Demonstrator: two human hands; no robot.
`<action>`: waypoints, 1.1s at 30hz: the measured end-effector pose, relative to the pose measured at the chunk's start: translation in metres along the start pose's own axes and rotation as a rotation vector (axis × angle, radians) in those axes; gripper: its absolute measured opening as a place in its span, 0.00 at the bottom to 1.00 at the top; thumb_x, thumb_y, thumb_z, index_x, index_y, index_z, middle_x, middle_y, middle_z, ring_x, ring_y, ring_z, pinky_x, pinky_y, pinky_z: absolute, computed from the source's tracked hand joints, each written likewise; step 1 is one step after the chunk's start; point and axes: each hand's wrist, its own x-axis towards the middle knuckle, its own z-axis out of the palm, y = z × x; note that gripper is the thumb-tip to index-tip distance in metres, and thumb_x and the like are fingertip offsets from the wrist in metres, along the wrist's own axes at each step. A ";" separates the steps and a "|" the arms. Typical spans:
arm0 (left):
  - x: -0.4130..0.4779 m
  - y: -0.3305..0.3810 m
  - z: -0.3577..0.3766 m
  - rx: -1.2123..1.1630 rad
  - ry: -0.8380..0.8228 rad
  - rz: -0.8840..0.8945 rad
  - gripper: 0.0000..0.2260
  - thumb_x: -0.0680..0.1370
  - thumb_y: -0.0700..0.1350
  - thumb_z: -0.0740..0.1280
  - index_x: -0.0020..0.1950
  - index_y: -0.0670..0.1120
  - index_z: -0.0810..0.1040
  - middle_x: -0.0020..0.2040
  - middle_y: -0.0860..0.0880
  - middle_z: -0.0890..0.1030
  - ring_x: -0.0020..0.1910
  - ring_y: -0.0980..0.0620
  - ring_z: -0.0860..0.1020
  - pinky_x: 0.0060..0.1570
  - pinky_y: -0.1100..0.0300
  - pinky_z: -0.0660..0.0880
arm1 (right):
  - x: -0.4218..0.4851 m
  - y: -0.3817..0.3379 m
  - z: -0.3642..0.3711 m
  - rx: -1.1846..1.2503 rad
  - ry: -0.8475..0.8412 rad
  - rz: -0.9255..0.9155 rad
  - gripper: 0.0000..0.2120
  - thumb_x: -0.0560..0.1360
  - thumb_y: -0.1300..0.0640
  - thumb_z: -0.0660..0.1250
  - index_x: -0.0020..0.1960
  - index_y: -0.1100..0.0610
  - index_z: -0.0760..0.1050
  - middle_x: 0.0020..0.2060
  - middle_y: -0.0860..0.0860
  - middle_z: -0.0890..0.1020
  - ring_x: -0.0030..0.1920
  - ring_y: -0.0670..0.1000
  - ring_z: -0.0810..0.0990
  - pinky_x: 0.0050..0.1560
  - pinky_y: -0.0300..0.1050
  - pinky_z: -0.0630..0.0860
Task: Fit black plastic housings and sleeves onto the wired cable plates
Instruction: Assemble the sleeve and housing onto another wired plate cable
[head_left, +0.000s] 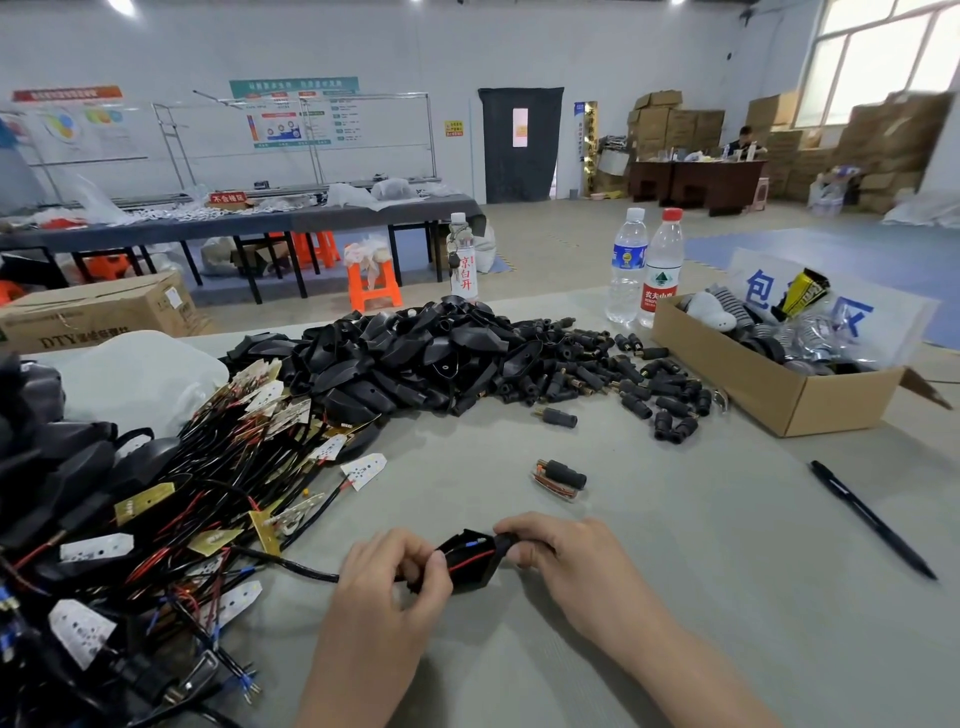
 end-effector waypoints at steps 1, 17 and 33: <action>0.000 -0.001 0.000 -0.011 -0.001 -0.002 0.07 0.71 0.47 0.68 0.35 0.54 0.72 0.39 0.56 0.76 0.41 0.56 0.74 0.44 0.63 0.69 | 0.000 0.000 0.000 0.002 -0.004 0.003 0.12 0.76 0.63 0.68 0.54 0.47 0.82 0.33 0.24 0.77 0.41 0.30 0.77 0.43 0.24 0.68; 0.000 -0.007 0.008 -0.017 -0.050 0.068 0.12 0.73 0.58 0.64 0.41 0.52 0.82 0.45 0.57 0.78 0.49 0.57 0.74 0.51 0.55 0.70 | -0.001 -0.010 -0.002 0.079 -0.062 0.032 0.14 0.75 0.52 0.71 0.54 0.33 0.74 0.44 0.25 0.80 0.50 0.33 0.80 0.50 0.25 0.70; 0.006 -0.026 -0.021 0.407 -0.073 0.223 0.15 0.73 0.56 0.60 0.48 0.50 0.82 0.41 0.59 0.83 0.41 0.55 0.82 0.58 0.56 0.66 | 0.004 0.007 -0.014 -0.072 -0.124 0.133 0.09 0.75 0.48 0.69 0.55 0.41 0.81 0.45 0.38 0.83 0.53 0.38 0.73 0.54 0.37 0.71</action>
